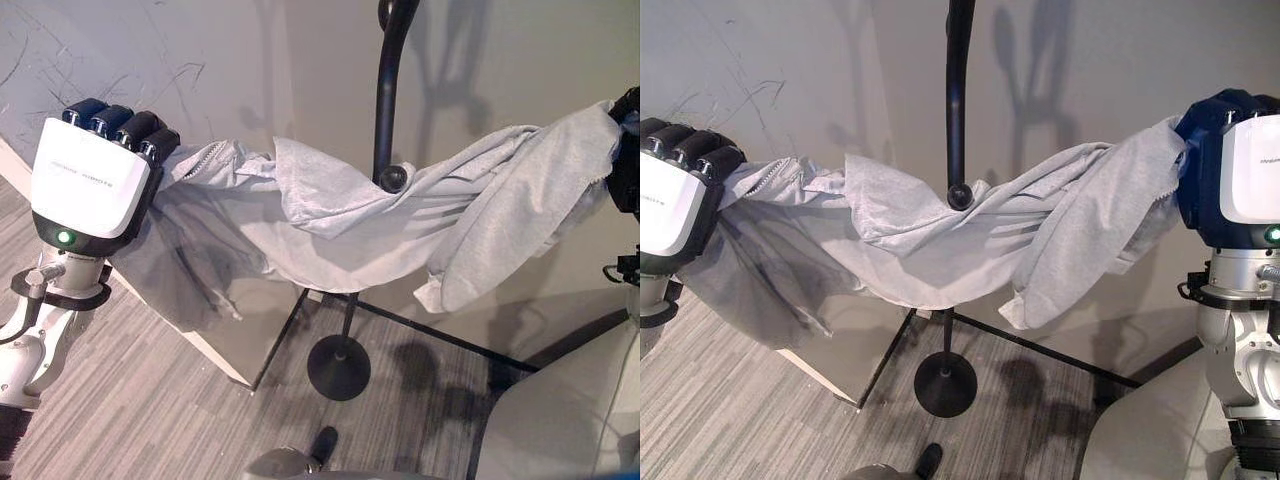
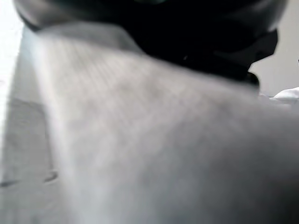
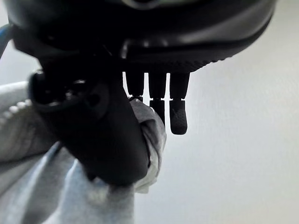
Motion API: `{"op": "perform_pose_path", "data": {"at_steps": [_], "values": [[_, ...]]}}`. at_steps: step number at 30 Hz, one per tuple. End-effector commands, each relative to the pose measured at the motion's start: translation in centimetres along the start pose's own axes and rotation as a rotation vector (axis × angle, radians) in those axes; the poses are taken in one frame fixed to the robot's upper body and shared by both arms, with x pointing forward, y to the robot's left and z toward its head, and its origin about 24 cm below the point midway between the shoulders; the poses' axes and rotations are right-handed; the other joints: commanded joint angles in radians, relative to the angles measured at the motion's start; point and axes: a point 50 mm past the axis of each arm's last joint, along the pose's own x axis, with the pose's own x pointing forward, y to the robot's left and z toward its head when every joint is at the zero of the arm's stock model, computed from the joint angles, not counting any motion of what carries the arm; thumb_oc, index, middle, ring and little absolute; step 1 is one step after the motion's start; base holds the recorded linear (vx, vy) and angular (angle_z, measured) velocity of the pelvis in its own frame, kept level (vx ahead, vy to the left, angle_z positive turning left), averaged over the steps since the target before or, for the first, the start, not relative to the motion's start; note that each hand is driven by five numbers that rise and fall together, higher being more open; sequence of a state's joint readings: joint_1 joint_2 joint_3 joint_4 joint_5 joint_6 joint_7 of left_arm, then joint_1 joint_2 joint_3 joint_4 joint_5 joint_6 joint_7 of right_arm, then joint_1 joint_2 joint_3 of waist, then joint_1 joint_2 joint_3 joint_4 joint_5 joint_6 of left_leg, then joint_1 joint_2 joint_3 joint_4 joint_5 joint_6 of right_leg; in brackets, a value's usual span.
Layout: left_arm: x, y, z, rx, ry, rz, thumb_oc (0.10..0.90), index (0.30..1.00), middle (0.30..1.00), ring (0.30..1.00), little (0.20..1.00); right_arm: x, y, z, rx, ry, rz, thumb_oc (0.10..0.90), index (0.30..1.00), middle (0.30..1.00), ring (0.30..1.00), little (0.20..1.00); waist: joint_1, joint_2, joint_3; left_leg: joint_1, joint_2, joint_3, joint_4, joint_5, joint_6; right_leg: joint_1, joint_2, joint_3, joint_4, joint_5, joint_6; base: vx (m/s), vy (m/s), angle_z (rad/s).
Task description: Hang the clothes on the sofa on the clothes rack.
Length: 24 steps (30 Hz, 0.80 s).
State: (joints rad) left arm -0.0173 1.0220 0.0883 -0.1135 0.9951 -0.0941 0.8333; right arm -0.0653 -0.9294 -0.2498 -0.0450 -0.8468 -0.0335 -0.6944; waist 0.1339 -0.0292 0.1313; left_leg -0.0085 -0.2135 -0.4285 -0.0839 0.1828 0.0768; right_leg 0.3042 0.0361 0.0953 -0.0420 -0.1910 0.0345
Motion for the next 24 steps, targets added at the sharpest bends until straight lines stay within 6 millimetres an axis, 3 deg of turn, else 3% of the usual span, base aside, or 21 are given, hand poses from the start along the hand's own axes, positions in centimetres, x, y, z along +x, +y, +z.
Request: {"op": "perform_pose_path", "data": {"at_steps": [1,15,19,24], "values": [[-1.1,2.3,-6.2,0.252,0.188,0.026,0.400,0.300,0.300,0.300,0.300,0.9,-3.6,-5.4,-0.279,0.133,-0.129,0.400,0.300,0.300,0.300,0.300,0.012,0.022,-0.204,0.026,0.053,0.023,-0.003,-0.146,-0.022,-0.157,0.014,-0.031,-0.045,0.132,-0.001,-0.06,-0.015,0.03],[-2.8,4.1,-4.7,0.198,0.150,0.038,0.400,0.300,0.300,0.300,0.300,-1.1,-5.1,-4.5,-0.309,0.117,-0.135,0.400,0.300,0.300,0.300,0.300,-0.005,0.039,-0.201,0.012,0.047,-0.001,-0.003,-0.129,-0.027,-0.167,0.017,-0.041,-0.045,0.139,-0.006,-0.06,-0.002,0.06],[-3.2,5.7,-3.9,0.168,0.167,0.100,0.400,0.300,0.300,0.300,0.300,-2.2,-6.2,-4.4,-0.341,0.133,-0.141,0.400,0.300,0.300,0.300,0.300,-0.015,0.045,-0.205,0.013,0.044,-0.009,-0.003,-0.128,-0.027,-0.166,0.017,-0.046,-0.045,0.140,-0.007,-0.05,0.003,0.12],[-3.2,7.4,-4.3,0.190,0.205,0.196,0.400,0.300,0.300,0.300,0.300,-2.3,-7.4,-4.6,-0.375,0.157,-0.188,0.400,0.300,0.300,0.300,0.300,-0.017,0.051,-0.210,0.014,0.046,-0.004,-0.003,-0.128,-0.024,-0.171,0.018,-0.045,-0.045,0.144,-0.005,-0.03,0.002,-0.02]]}}
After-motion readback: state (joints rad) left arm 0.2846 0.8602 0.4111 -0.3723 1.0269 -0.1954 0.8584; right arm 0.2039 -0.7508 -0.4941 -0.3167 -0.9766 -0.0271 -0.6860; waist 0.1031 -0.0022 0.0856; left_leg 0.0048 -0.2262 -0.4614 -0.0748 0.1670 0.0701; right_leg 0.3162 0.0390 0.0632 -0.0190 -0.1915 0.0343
